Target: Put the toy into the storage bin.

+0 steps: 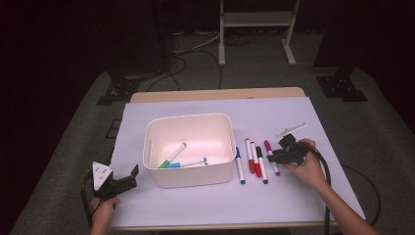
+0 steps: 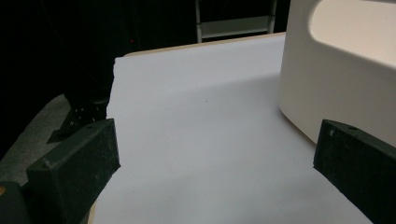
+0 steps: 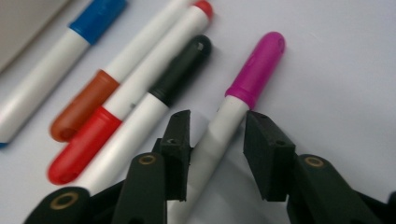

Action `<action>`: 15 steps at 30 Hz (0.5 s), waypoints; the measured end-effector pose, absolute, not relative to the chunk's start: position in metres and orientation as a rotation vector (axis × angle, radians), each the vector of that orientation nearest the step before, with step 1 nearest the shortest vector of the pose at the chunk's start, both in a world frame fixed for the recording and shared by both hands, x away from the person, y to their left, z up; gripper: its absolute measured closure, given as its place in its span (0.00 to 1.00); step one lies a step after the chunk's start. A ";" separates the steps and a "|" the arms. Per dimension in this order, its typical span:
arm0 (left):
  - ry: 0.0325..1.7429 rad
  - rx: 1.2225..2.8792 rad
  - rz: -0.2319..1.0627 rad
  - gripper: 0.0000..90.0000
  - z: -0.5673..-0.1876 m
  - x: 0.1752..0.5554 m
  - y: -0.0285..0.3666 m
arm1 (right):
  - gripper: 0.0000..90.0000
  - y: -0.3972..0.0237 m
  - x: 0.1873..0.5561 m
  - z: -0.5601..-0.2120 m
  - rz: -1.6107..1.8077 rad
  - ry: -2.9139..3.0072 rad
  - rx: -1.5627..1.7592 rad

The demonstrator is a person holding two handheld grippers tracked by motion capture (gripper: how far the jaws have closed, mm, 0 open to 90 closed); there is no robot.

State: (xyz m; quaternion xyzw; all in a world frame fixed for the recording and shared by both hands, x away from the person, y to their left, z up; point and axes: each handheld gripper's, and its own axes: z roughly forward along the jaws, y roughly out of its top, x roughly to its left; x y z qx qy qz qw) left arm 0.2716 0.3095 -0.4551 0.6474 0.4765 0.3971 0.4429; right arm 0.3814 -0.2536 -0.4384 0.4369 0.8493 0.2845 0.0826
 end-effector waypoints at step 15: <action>1.181 1.604 0.984 0.00 -0.455 0.272 0.310 | 0.84 -0.271 0.376 -0.436 0.856 2.532 1.392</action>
